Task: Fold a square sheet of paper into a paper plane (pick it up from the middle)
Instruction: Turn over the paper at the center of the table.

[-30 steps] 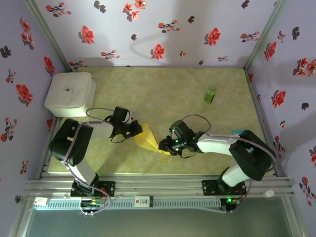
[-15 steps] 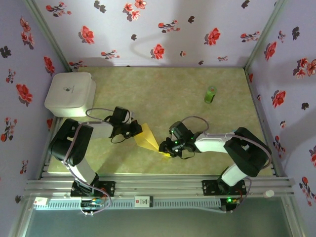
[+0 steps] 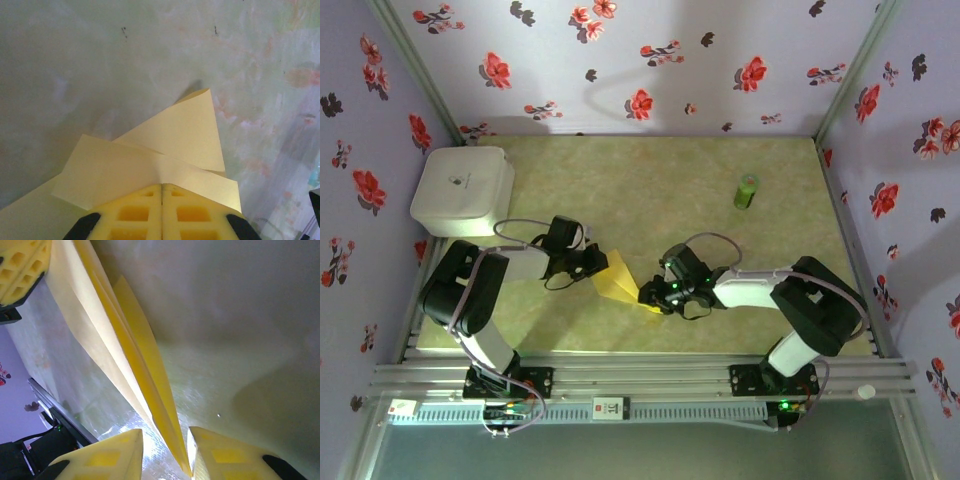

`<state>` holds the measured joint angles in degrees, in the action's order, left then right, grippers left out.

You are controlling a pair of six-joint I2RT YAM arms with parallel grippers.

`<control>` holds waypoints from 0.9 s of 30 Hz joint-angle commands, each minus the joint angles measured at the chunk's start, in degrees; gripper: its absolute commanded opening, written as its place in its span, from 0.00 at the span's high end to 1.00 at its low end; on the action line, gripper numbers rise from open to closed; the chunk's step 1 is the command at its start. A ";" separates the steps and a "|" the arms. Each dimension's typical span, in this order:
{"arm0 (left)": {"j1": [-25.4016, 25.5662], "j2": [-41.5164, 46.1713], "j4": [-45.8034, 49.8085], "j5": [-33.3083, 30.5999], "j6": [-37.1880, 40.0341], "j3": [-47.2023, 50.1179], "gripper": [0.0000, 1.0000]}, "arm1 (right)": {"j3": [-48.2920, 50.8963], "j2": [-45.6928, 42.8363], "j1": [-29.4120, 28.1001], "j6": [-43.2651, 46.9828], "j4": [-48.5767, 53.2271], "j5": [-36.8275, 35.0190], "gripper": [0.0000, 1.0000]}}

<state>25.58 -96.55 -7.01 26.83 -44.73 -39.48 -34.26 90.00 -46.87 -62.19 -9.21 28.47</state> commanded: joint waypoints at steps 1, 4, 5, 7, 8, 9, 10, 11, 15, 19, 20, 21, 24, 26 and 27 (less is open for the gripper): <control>-0.62 -1.44 1.41 -0.59 -1.03 0.92 0.93 | 0.06 0.87 0.53 -0.38 -3.09 -0.50 0.71; -0.60 -1.53 1.05 -0.38 -1.15 0.92 0.93 | 0.38 1.19 0.71 -0.33 -4.88 -0.61 0.71; -0.56 -1.53 1.03 -0.35 -1.30 0.95 0.93 | 0.39 1.25 0.75 -0.29 -5.08 -0.58 0.71; -0.55 -1.49 0.98 -0.30 -1.32 0.84 0.93 | 0.50 1.33 0.81 0.01 -5.37 -0.60 0.72; -0.62 -1.45 1.00 -0.32 -1.32 0.92 0.93 | 0.59 1.41 0.88 0.05 -5.54 -0.61 0.72; -0.58 -1.37 1.03 -0.29 -1.29 0.99 0.93 | 0.76 1.41 0.86 0.09 -5.79 -0.77 0.73; -0.62 -1.27 1.03 -0.34 -1.41 0.94 0.93 | 0.94 1.41 0.91 0.04 -6.15 -0.74 0.73; -0.58 -1.13 1.03 -0.32 -1.48 0.97 0.93 | 1.10 1.50 1.05 -0.03 -6.31 -0.71 0.74; -0.62 -0.17 1.20 0.11 -1.72 0.55 0.93 | 1.87 1.50 1.22 -0.45 -7.52 -0.63 0.77; -0.57 1.07 1.47 0.42 -1.95 -0.07 0.91 | 2.40 1.15 1.26 -0.46 -8.10 -0.61 0.81; -0.59 1.42 1.47 0.51 -2.10 -0.23 0.90 | 2.53 0.98 1.36 -0.47 -8.10 -0.62 0.82; -0.54 1.87 1.55 0.67 -2.21 -0.38 0.90 | 2.67 0.84 1.35 -0.34 -8.15 -0.69 0.84; -0.57 3.56 2.06 0.94 -2.38 -0.85 0.86 | 3.04 0.19 1.48 -0.17 -8.17 -0.68 0.87; -0.60 5.12 2.68 1.03 -2.38 -1.15 0.79 | 3.22 -0.45 1.47 0.15 -8.10 -0.78 0.90; -0.53 6.07 2.99 1.03 -2.38 -1.24 0.76 | 3.24 -0.79 1.50 0.31 -7.89 -0.86 0.90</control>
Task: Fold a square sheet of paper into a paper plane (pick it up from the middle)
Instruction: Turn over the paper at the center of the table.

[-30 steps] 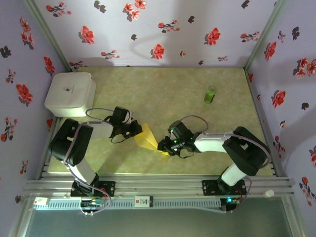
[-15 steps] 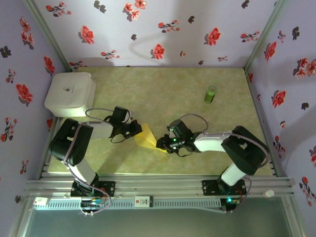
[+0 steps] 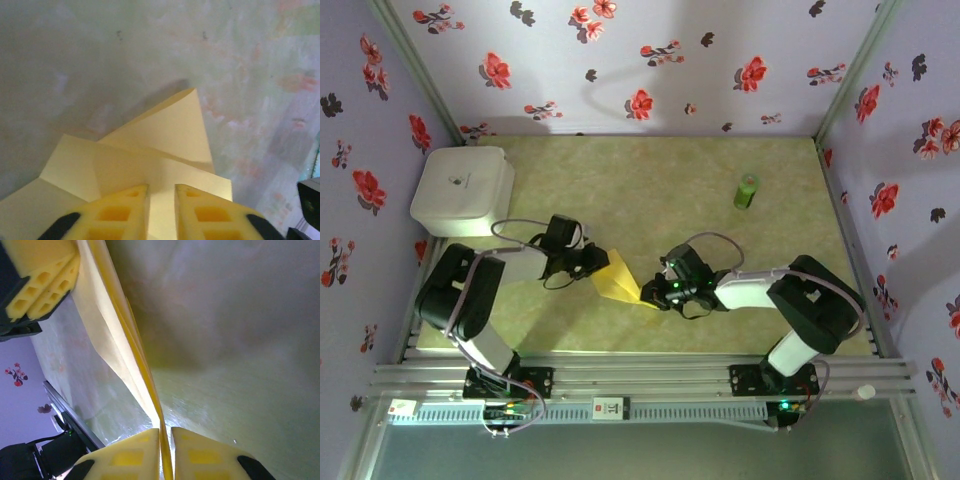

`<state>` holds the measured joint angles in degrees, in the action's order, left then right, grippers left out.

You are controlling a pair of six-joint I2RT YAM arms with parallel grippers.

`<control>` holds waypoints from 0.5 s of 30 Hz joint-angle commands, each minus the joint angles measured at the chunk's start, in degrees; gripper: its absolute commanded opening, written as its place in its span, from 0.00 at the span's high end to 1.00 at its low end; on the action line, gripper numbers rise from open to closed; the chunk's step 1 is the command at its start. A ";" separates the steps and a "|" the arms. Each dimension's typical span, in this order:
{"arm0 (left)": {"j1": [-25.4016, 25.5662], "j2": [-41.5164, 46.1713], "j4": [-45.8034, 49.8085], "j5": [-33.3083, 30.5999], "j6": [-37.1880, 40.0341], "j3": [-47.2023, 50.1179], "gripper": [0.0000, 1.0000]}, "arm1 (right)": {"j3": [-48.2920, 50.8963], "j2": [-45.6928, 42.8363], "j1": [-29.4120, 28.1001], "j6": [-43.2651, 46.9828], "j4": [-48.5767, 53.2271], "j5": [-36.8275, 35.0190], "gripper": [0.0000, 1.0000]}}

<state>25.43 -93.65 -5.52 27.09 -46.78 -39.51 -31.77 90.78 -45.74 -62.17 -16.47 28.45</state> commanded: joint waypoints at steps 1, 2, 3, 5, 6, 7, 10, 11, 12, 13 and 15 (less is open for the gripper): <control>-0.43 4.05 1.80 0.75 -0.28 -1.20 0.74 | 0.75 -1.92 0.39 0.62 -0.34 -1.05 0.91; -0.44 4.99 2.14 0.69 -0.23 -1.35 0.71 | 0.77 -2.36 0.48 0.83 -0.11 -1.18 0.91; -0.46 6.01 2.55 0.52 -0.20 -1.47 0.69 | 0.79 -2.78 0.47 1.25 0.37 -1.50 0.91; -0.40 8.05 3.08 0.19 -0.07 -1.45 0.67 | 0.62 -3.70 0.58 2.34 2.01 -2.35 0.92; -0.38 9.30 3.47 -0.12 0.16 -1.47 0.65 | 0.36 -4.21 0.63 3.14 3.14 -2.85 0.92; -0.39 10.37 4.01 -0.52 0.36 -1.47 0.64 | 0.14 -4.67 0.76 3.81 4.26 -3.25 0.93; -0.38 14.17 5.95 -2.17 1.51 -1.63 0.63 | -0.38 -6.64 0.82 6.13 7.41 -5.08 0.94; -0.37 15.56 6.68 -2.83 2.10 -1.76 0.62 | -0.64 -7.31 0.90 7.00 8.78 -6.04 0.94; -0.38 16.72 7.31 -3.57 2.68 -1.64 0.62 | -1.06 -8.15 0.91 7.87 10.39 -6.94 0.94; -0.40 17.99 7.97 -4.24 3.20 -1.63 0.62 | -1.47 -8.78 0.91 8.80 11.89 -7.52 0.94; -0.42 20.99 9.42 -5.60 4.39 -1.63 0.61 | -2.59 -10.26 0.92 11.10 15.42 -9.31 0.95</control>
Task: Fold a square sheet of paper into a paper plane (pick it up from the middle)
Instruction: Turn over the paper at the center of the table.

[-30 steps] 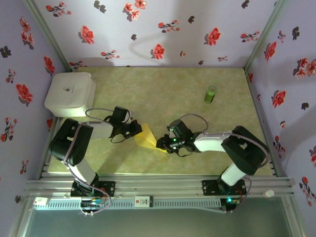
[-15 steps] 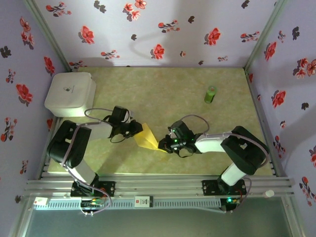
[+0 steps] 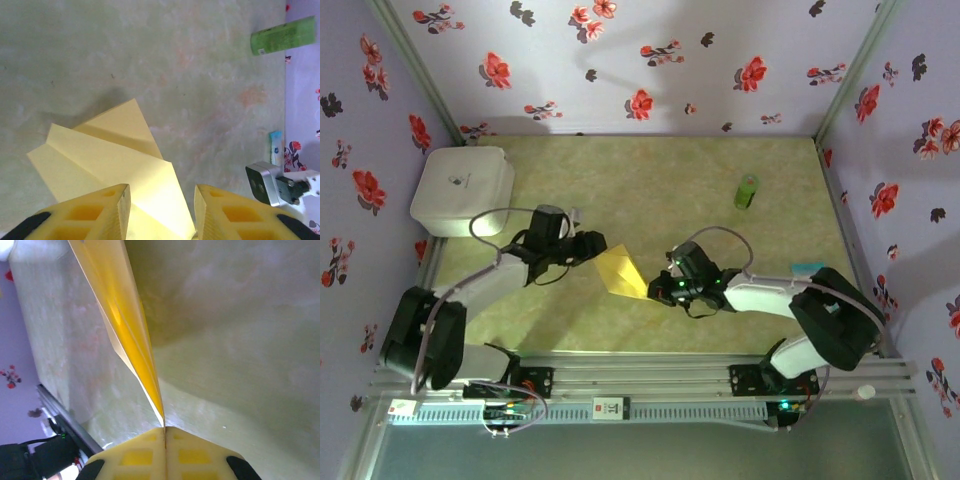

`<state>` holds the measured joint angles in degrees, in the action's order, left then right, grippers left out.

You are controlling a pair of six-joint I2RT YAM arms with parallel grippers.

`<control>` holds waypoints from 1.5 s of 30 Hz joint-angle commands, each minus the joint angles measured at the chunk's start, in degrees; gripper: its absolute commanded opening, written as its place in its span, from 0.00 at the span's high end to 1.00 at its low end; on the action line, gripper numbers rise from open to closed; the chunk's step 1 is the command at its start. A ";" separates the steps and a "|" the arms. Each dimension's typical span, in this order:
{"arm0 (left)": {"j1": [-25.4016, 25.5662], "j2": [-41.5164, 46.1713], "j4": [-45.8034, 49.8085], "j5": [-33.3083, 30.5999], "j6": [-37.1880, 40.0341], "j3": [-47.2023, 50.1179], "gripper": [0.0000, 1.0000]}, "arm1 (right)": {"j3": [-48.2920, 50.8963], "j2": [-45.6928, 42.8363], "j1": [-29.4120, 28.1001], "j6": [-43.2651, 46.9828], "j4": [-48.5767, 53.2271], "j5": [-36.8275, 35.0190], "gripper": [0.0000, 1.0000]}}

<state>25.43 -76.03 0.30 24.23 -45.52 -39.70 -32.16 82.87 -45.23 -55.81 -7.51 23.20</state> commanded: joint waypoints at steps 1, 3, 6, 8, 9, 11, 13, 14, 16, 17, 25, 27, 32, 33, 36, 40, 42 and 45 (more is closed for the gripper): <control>-0.35 4.83 4.31 -3.29 3.77 -1.33 0.61 | -2.79 -3.02 0.45 5.86 8.35 -5.16 0.95; -0.41 7.48 5.25 -4.58 5.13 -0.82 0.60 | -3.98 -4.19 0.50 7.79 11.44 -7.24 0.96; -0.46 10.65 6.11 -6.28 7.26 -0.05 0.59 | -5.65 -5.64 0.57 9.78 15.23 -10.16 0.96; -0.47 12.14 6.37 -7.17 8.32 0.53 0.58 | -6.56 -6.37 0.50 10.44 17.07 -12.33 0.97; -0.45 12.75 6.47 -7.44 8.61 0.80 0.58 | -6.98 -6.58 0.54 10.70 17.92 -13.33 0.97; -0.55 13.56 6.38 -7.70 8.74 1.24 0.57 | -7.90 -6.76 0.50 11.19 19.37 -14.81 0.96; -0.52 14.27 6.00 -7.93 8.73 1.67 0.57 | -8.91 -7.01 0.46 11.66 21.23 -16.04 0.96; -0.54 14.47 5.87 -8.01 8.64 1.92 0.57 | -9.35 -7.09 0.55 11.83 21.99 -16.46 0.96; -0.54 14.99 5.53 -8.49 8.07 2.58 0.57 | -10.34 -7.45 0.41 12.26 23.66 -17.29 0.96; -0.55 15.20 5.23 -8.65 7.91 3.01 0.57 | -10.62 -7.71 0.37 12.43 24.38 -17.92 0.96; -0.54 16.83 4.52 -8.84 7.08 4.15 0.56 | -12.33 -12.11 0.02 14.44 31.66 -27.05 0.97; -0.56 17.26 5.25 -9.08 7.47 4.02 0.56 | -12.64 -13.01 -0.11 15.17 33.14 -29.66 0.97; -0.63 18.37 6.16 -10.47 7.55 4.31 0.55 | -15.24 -13.42 -1.08 17.24 36.65 -33.90 0.97; -0.58 18.44 6.21 -10.68 7.64 4.37 0.55 | -16.20 -13.14 -1.48 18.07 37.94 -35.21 0.97; -0.81 18.45 6.40 -11.51 7.89 4.20 0.55 | -19.12 -11.35 -2.81 20.71 42.52 -40.08 0.98; -1.24 18.68 7.25 -12.76 8.02 3.94 0.55 | -23.30 -6.89 -4.56 24.24 49.33 -47.15 0.98; -1.50 19.05 7.69 -13.80 7.96 4.17 0.55 | -25.28 -4.10 -5.75 25.51 52.33 -50.58 0.99; -2.13 20.16 8.38 -15.35 7.63 4.49 0.54 | -28.53 0.64 -8.21 26.17 56.35 -56.12 0.98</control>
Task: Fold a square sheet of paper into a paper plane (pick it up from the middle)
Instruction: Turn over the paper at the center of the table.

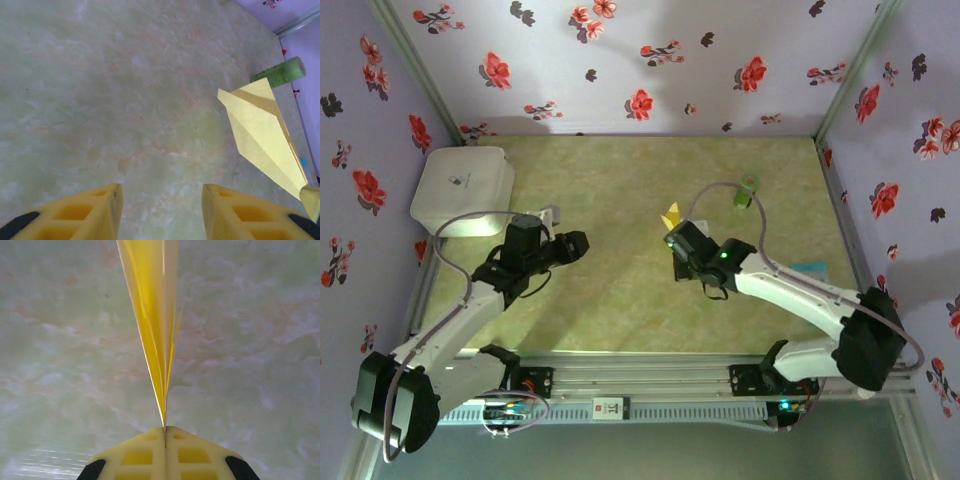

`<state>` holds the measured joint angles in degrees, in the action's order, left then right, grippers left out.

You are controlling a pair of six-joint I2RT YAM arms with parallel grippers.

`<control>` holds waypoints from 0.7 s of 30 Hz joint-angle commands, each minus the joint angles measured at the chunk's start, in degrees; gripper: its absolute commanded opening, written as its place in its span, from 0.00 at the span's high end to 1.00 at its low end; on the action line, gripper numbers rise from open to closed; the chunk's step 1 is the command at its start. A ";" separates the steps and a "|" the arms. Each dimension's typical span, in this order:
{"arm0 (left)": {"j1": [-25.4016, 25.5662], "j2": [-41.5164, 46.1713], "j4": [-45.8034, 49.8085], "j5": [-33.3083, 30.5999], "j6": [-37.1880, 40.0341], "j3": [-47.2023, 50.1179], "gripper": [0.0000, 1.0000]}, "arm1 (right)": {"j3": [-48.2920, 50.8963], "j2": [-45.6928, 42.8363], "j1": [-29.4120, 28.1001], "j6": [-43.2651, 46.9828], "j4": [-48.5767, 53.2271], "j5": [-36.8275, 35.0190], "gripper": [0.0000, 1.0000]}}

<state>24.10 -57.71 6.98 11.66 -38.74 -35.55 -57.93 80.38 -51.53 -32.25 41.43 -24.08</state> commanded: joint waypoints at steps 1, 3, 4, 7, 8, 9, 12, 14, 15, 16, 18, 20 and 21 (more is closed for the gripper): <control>-0.98 2.41 1.87 -3.31 0.77 0.56 0.54 | -3.95 4.82 -2.94 2.91 8.29 -10.26 0.98; -1.31 3.40 2.29 -4.63 0.21 0.98 0.53 | -5.58 7.67 -4.79 3.05 9.40 -12.13 0.98; -1.56 3.93 2.40 -5.16 -0.06 1.38 0.53 | -6.10 9.00 -5.86 3.36 9.43 -12.60 0.98; -2.34 5.35 2.85 -6.02 -0.64 2.03 0.51 | -7.33 12.93 -9.18 3.83 9.28 -12.53 0.97; -2.47 5.72 2.95 -6.27 -0.84 2.26 0.50 | -7.66 14.25 -10.25 3.85 9.26 -12.41 0.97; -2.70 6.07 2.94 -6.55 -0.93 2.52 0.49 | -8.02 15.83 -11.34 4.13 9.28 -12.06 0.95; -3.22 6.60 2.90 -6.83 -1.41 3.04 0.48 | -10.04 19.88 -13.37 5.73 10.15 -8.00 0.95; -3.51 6.55 2.94 -6.80 -1.83 3.05 0.48 | -10.97 21.50 -14.38 6.56 10.20 -5.51 0.94; -3.53 6.47 2.88 -6.80 -1.75 2.99 0.48 | -10.76 21.56 -14.88 7.34 8.91 -3.81 0.91; -3.62 6.39 2.79 -6.91 -1.64 2.93 0.48 | -10.20 21.02 -14.98 7.99 7.10 -1.36 0.87; -3.76 6.13 2.60 -7.00 -1.58 2.92 0.47 | -9.20 19.32 -14.96 8.67 3.50 2.69 0.73; -3.84 5.74 2.50 -6.93 -1.73 2.73 0.47 | -8.38 17.22 -14.93 8.93 0.82 4.56 0.65; -3.84 5.59 2.51 -6.82 -1.85 2.64 0.47 | -8.03 15.90 -14.90 8.52 -0.07 4.20 0.62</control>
<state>20.82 -52.01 8.93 5.98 -39.99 -33.17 -66.78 100.03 -66.28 -24.49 44.91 -23.35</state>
